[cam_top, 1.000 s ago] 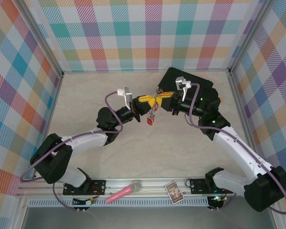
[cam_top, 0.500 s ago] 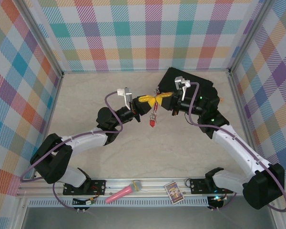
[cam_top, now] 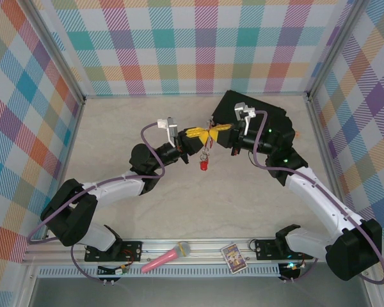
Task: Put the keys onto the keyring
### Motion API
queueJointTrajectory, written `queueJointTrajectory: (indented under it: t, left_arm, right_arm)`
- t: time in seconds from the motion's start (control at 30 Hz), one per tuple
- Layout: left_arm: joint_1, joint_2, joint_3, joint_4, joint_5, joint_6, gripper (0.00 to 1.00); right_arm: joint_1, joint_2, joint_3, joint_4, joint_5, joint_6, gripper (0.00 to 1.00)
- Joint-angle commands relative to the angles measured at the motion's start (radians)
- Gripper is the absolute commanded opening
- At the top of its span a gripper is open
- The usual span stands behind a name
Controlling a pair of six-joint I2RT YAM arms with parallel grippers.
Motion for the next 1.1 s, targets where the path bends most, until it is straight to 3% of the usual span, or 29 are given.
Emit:
queueJointTrajectory:
  t: [0.0, 0.6, 1.07]
  left_arm:
    - [-0.004, 0.009, 0.009, 0.052, 0.028, -0.005, 0.28]
    - [0.142, 0.039, -0.011, 0.049, 0.217, -0.027, 0.24]
    - [0.17, 0.056, -0.015, -0.021, 0.409, 0.057, 0.23]
  right_arm:
    - [-0.002, -0.022, 0.035, -0.053, -0.028, -0.06, 0.0]
    - [-0.052, 0.049, 0.18, -0.493, -0.081, -0.443, 0.0]
    - [-0.05, 0.162, 0.301, -0.741, -0.127, -0.756, 0.0]
